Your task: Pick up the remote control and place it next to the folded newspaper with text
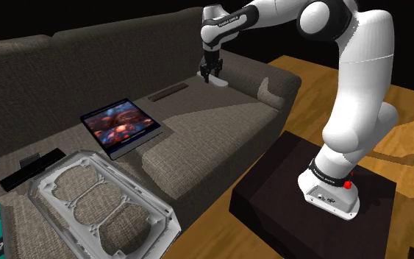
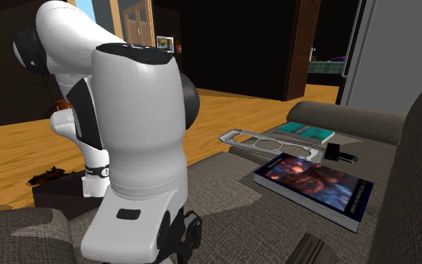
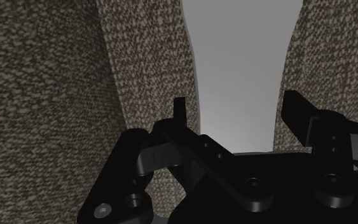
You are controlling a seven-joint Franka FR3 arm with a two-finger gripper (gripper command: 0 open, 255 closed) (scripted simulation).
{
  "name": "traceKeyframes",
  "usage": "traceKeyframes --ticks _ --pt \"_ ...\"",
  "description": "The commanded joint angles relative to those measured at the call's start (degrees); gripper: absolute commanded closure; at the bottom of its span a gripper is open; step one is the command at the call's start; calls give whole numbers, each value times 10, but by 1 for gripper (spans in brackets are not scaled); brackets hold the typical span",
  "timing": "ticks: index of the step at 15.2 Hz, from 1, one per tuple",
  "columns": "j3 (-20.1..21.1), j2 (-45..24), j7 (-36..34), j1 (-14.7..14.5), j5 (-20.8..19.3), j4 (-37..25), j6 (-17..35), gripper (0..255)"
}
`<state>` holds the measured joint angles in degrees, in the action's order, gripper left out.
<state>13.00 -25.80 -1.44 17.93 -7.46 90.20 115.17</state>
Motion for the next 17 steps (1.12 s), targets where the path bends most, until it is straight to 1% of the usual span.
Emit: traceKeyframes --ticks 1,6,13,14,17 --pt "-1 -6 -1 0 -2 7 14 255" --pt "-3 -20 -5 -1 -6 25 45 255" --pt "-3 -20 -5 -1 -6 25 45 255" --pt "-3 -20 -5 -1 -6 25 45 0" --pt "-3 -20 -5 -1 -6 25 45 0"
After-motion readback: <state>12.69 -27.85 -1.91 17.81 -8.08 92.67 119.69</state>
